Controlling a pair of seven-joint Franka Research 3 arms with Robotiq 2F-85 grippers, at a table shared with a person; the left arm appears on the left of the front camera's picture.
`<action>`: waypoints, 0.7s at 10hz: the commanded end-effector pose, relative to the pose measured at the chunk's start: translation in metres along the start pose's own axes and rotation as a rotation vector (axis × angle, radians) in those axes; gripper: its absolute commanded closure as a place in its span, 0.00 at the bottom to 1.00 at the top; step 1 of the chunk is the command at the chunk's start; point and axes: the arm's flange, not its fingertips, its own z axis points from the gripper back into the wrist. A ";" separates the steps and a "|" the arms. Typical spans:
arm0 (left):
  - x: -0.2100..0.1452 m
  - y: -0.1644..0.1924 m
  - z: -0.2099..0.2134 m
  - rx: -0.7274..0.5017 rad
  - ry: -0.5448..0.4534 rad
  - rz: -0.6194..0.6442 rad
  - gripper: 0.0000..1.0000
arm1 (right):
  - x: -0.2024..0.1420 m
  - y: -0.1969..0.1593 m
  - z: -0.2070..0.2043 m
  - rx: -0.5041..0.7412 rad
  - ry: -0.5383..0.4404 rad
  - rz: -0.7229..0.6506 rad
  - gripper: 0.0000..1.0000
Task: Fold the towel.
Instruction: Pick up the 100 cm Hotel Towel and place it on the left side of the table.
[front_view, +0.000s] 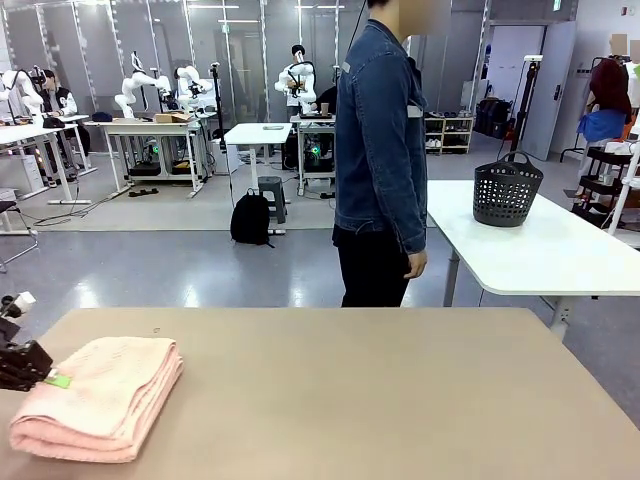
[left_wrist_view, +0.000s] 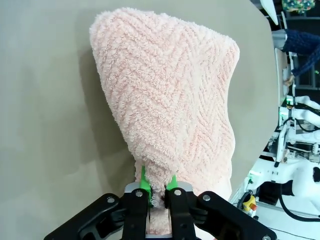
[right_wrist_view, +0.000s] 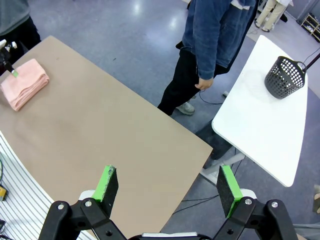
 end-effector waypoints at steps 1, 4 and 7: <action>0.005 0.011 0.010 0.019 0.004 -0.019 0.87 | -0.001 0.002 -0.001 -0.002 0.011 0.003 0.00; 0.002 0.019 0.018 0.035 -0.034 -0.012 0.67 | -0.001 0.002 -0.001 -0.002 0.011 0.003 0.00; -0.005 0.009 0.026 0.075 -0.054 -0.051 0.00 | -0.001 0.002 -0.001 -0.002 0.011 0.003 0.00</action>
